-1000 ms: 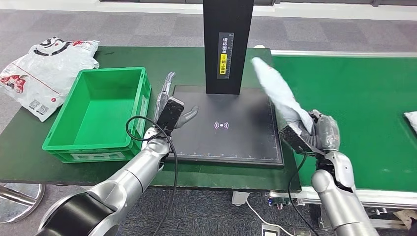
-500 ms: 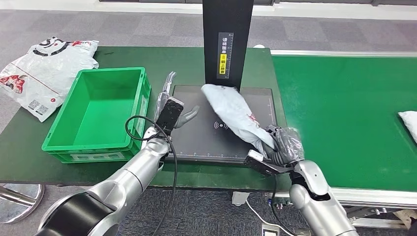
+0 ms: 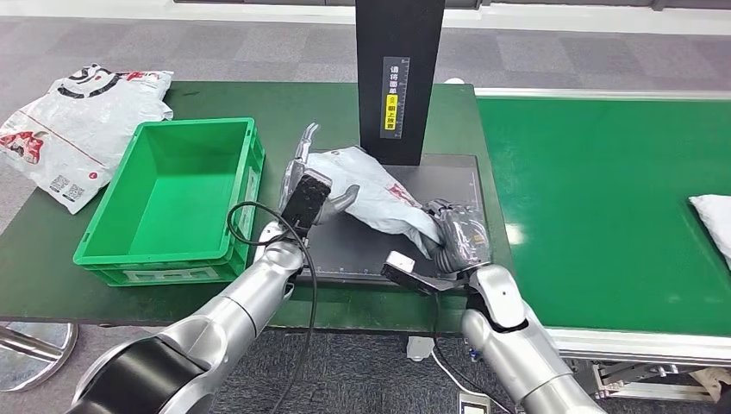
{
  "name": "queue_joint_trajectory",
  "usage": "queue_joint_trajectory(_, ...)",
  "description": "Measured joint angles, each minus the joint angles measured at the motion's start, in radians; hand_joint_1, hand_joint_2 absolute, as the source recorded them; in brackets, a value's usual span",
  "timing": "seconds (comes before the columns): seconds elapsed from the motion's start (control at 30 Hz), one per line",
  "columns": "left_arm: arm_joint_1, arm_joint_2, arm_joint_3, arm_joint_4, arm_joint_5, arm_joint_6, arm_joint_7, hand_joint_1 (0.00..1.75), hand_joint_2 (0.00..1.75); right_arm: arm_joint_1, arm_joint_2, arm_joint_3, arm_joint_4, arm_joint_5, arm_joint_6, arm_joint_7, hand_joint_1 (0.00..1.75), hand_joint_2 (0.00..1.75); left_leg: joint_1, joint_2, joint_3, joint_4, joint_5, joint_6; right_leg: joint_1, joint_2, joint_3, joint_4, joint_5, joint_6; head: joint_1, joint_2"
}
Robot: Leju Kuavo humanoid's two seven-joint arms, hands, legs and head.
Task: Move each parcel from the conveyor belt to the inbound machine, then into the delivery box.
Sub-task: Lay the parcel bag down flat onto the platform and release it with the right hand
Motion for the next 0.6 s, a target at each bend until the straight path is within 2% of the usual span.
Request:
queue_joint_trajectory(0.1, -0.002, -0.002, 0.000, 0.000, -0.005, -0.006, 0.000, 0.00, 1.75, -0.008, 0.022, 0.002, 0.029, 0.002, -0.003, 0.004, 0.10, 1.75, 0.000, 0.000, 0.000, 0.000, 0.000, 0.000, 0.000, 0.000, 0.000, 0.000, 0.000, 0.000, 0.000, 0.000)
queue_joint_trajectory(0.13, -0.003, -0.003, 0.000, 0.000, -0.008, -0.008, 0.002, 0.00, 1.75, -0.010, 0.028, 0.002, 0.038, 0.004, -0.007, 0.009, 0.00, 1.75, 0.000, 0.000, 0.000, 0.000, 0.000, 0.000, 0.000, 0.000, 0.000, 0.000, 0.000, 0.000, 0.000, 0.000)
queue_joint_trajectory(0.33, -0.009, -0.009, 0.000, 0.000, -0.024, -0.011, 0.017, 0.00, 1.75, -0.044, 0.054, 0.002, 0.108, -0.006, -0.068, 0.037, 0.00, 1.75, 0.000, 0.000, 0.000, 0.000, 0.000, 0.000, 0.000, 0.001, 0.000, 0.000, 0.000, 0.000, 0.000, 0.000)
queue_joint_trajectory(0.6, -0.010, -0.012, 0.000, 0.000, -0.027, -0.011, 0.021, 0.00, 1.75, -0.059, 0.061, 0.002, 0.153, -0.015, -0.074, 0.032, 0.00, 1.75, 0.000, 0.000, 0.000, 0.000, 0.000, 0.000, 0.000, 0.001, 0.000, 0.000, 0.000, 0.000, 0.000, 0.000)
